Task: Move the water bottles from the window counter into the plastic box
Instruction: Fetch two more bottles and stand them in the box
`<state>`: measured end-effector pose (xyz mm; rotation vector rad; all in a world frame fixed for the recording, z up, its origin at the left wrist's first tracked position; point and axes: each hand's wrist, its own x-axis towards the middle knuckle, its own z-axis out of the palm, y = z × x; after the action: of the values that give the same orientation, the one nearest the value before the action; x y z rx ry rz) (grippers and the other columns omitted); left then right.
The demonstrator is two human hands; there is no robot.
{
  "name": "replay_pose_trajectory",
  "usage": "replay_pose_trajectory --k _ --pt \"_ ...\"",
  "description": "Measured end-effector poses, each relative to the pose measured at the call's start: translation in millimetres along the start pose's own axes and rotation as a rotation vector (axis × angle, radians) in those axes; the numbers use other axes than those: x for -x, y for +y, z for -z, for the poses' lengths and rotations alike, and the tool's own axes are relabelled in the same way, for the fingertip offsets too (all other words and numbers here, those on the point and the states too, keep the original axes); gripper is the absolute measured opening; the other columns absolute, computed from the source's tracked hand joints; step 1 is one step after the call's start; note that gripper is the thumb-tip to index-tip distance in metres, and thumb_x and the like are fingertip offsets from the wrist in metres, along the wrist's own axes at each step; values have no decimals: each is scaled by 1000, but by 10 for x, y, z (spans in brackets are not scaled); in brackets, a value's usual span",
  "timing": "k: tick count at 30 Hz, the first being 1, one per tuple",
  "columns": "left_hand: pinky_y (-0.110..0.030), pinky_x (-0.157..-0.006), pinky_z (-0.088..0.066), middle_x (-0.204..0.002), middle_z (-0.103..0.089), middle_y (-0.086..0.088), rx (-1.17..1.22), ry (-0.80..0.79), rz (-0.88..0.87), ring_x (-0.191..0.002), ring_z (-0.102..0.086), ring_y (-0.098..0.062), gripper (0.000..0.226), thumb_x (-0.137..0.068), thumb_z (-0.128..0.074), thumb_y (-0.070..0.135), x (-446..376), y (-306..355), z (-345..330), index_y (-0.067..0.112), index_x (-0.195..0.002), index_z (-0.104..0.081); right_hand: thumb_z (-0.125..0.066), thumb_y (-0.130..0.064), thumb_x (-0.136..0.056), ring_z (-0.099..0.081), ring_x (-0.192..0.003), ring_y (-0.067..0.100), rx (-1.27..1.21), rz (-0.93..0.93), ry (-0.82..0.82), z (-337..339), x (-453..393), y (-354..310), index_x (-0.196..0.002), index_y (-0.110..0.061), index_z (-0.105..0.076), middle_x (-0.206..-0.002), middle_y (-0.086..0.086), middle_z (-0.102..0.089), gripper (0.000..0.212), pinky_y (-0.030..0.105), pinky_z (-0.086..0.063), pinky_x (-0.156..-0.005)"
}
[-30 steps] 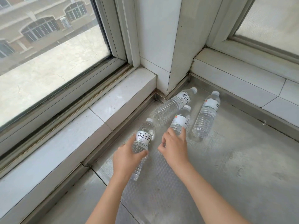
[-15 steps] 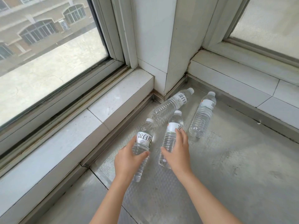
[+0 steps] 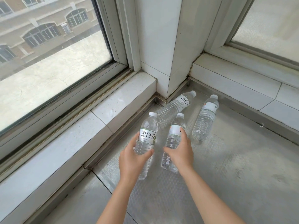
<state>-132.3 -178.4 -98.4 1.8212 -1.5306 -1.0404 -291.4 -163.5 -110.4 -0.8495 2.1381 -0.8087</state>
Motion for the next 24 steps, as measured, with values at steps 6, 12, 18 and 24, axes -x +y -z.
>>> replay_pose_trajectory --k 6,12,18,24 --pt "-37 -88 -54 -102 -70 18 75 -13 -12 -99 -65 -6 74 -62 -85 45 36 -21 60 55 -127 -52 -81 -17 -63 -54 -118 19 -66 -33 64 6 55 21 -143 -33 -32 -137 -3 -50 95 30 -42 -85" --pt "-29 -85 -54 -98 -71 17 231 -11 -2 -88 -64 9 70 -60 -90 36 101 29 193 53 -120 -57 -78 -4 -59 -60 -93 10 -243 -35 46 112 219 55 -135 -37 -39 -117 -12 -58 91 27 -46 -76" --pt "-38 -87 -55 -99 -71 12 332 1 -28 -94 -67 -7 72 -58 -93 31 280 100 342 57 -114 -56 -78 6 -57 -61 -99 2 -394 103 29 233 471 -61 -132 -38 -43 -112 -25 -53 93 22 -48 -79" --pt "-40 -92 -54 -97 -73 15 390 71 -84 -99 -68 -11 73 -57 -94 29 661 213 520 55 -115 -58 -81 6 -58 -56 -91 -20 -422 298 -43 495 849 -206 -133 -33 -45 -115 -25 -54 91 3 -45 -68"
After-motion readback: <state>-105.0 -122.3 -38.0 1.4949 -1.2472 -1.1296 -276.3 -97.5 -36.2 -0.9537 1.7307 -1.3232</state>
